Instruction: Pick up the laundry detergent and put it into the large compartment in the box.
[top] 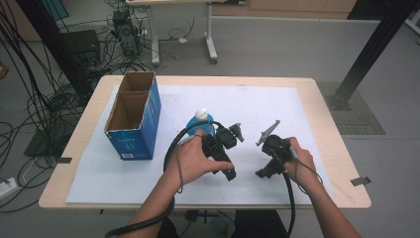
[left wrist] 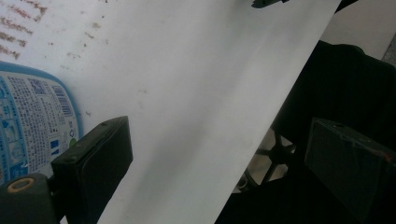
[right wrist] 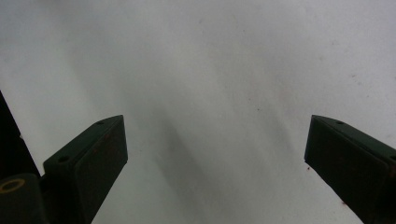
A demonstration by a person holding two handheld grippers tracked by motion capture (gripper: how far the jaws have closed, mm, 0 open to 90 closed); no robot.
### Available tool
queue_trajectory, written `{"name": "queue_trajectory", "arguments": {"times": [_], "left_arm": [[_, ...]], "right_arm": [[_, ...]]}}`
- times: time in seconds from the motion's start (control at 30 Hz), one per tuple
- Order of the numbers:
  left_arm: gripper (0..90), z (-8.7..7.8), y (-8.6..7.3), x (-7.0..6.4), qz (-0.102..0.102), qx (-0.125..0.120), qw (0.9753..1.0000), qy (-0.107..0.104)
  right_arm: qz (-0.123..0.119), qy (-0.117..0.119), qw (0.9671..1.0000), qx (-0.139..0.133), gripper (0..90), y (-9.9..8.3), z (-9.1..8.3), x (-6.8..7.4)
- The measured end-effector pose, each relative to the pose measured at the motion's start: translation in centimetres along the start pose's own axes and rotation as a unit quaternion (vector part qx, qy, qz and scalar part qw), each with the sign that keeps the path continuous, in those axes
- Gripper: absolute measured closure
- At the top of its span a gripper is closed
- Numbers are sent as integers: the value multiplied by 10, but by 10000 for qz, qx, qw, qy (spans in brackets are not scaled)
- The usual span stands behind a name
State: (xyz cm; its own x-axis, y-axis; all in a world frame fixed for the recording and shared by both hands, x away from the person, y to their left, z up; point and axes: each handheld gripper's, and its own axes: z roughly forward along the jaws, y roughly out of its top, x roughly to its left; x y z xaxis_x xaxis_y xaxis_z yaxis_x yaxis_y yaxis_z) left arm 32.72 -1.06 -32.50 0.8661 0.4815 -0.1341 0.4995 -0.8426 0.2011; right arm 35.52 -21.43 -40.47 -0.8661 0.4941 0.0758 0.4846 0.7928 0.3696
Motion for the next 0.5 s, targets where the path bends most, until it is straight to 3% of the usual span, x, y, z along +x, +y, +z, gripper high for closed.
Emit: {"name": "queue_trajectory", "arguments": {"times": [0.5], "left_arm": [[77,-1,2,-2,31,2,10000,-27]], "right_arm": [[-17,23,10000,15,58,0,1,-3]]}}
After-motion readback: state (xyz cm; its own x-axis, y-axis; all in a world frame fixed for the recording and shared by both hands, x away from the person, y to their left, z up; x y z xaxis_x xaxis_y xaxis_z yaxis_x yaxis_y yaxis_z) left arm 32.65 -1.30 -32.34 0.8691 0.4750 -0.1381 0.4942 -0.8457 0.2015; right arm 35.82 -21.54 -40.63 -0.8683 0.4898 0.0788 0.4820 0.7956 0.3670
